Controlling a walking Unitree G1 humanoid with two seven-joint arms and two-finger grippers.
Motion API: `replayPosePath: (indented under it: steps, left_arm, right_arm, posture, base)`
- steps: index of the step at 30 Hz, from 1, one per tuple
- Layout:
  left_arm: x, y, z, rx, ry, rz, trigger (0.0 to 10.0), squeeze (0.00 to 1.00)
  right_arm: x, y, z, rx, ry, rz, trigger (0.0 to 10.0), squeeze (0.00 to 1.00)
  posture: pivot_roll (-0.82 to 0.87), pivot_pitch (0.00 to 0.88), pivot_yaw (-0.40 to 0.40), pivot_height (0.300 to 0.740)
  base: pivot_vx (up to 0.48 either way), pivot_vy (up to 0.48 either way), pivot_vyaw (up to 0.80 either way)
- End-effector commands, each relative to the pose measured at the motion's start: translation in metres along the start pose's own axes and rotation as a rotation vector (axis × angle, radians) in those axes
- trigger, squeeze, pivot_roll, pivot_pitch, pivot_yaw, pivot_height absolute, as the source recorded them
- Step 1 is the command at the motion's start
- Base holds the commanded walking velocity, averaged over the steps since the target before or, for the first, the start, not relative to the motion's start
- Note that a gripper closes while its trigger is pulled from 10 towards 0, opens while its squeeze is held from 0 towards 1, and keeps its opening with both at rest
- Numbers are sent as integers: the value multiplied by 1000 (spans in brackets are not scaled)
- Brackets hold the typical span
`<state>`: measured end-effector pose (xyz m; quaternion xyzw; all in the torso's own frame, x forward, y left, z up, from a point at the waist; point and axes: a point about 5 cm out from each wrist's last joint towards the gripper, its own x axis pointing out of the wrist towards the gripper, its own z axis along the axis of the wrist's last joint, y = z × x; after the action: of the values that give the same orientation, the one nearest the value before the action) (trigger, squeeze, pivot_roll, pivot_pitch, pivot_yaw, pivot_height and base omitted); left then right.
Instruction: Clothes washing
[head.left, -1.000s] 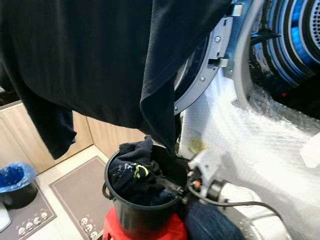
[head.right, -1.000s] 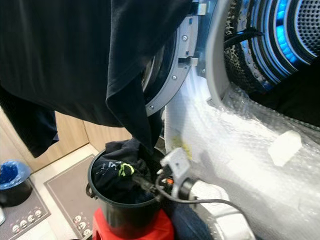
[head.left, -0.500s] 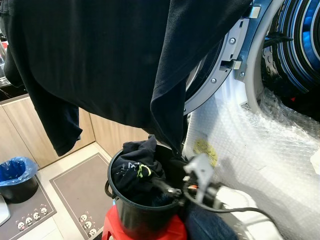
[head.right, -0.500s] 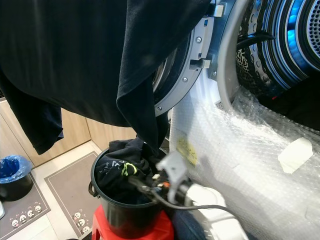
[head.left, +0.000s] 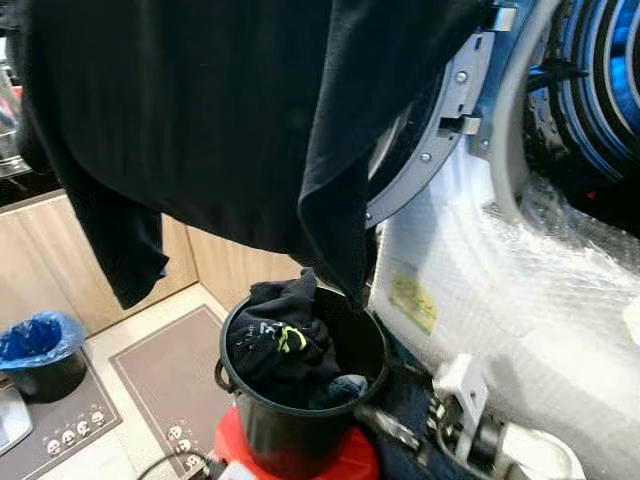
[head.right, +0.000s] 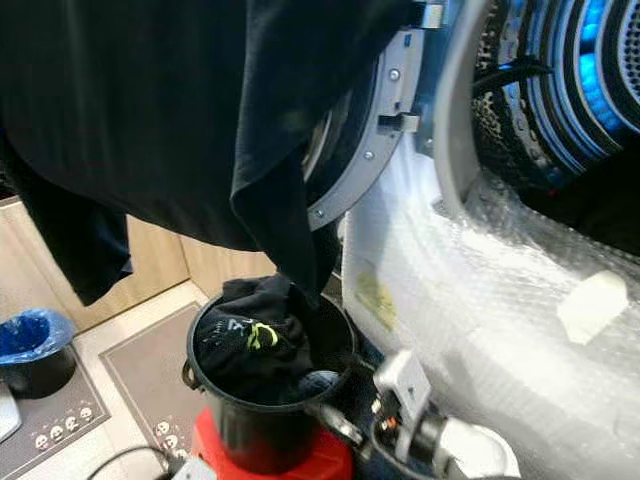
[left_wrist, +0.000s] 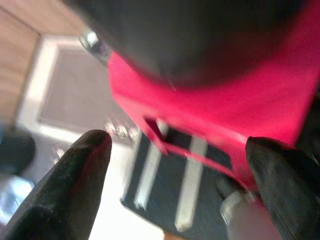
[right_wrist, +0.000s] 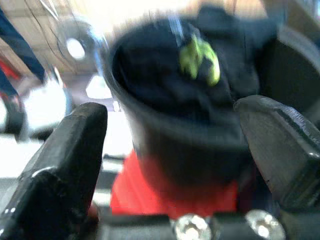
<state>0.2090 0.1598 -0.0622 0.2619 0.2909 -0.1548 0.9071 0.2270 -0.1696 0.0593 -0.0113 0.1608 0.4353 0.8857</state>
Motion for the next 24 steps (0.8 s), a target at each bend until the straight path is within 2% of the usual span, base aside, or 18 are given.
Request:
replayPosePath:
  steps: [1,4,7,8,12,15,19,20,22,24]
  left_arm:
    - [2,4,10,12,-61,11,10000,0]
    - [4,5,15,27,-88,16,10000,0]
    - [5,2,23,70,-133,-6,10000,0]
    - [5,2,23,70,-133,-6,10000,0]
    - [4,-7,25,76,-154,-61,10000,0]
    - [4,-9,27,71,-167,-59,10000,0]
    - [4,-12,30,72,-184,-56,10000,0]
    - [4,-15,31,71,-192,-58,10000,0]
    - [3,-17,33,81,-210,-64,10000,0]
    - [1,-23,34,130,-233,-87,10000,0]
  right_arm:
    - [-5,-6,-22,24,68,-52,10000,0]
    - [-6,-8,-35,30,114,-75,10000,0]
    - [-10,-15,-63,89,220,-159,10000,0]
    - [-10,-15,-63,89,220,-159,10000,0]
    - [-18,-18,-101,137,371,-256,10000,0]
    - [-24,-17,-114,170,424,-281,10000,0]
    - [-30,-16,-125,149,497,-305,10000,0]
    - [-35,-15,-132,154,545,-331,10000,0]
    - [-38,-13,-137,166,567,-343,10000,0]
    - [-40,-11,-144,165,612,-357,10000,0]
  posture:
    - [-39,0,-14,740]
    - [-33,0,-16,740]
    - [-25,0,-18,740]
    - [-25,0,-18,740]
    - [-5,0,-25,740]
    - [-2,0,-25,740]
    - [0,0,-22,740]
    - [7,0,-24,740]
    - [10,0,-25,740]
    - [21,0,-31,740]
  base:
    - [0,0,0]
    - [0,0,0]
    - [0,0,0]
    - [0,0,0]
    - [0,0,0]
    - [0,0,0]
    - [0,0,0]
    - [0,0,0]
    - [0,0,0]
    - [0,0,0]
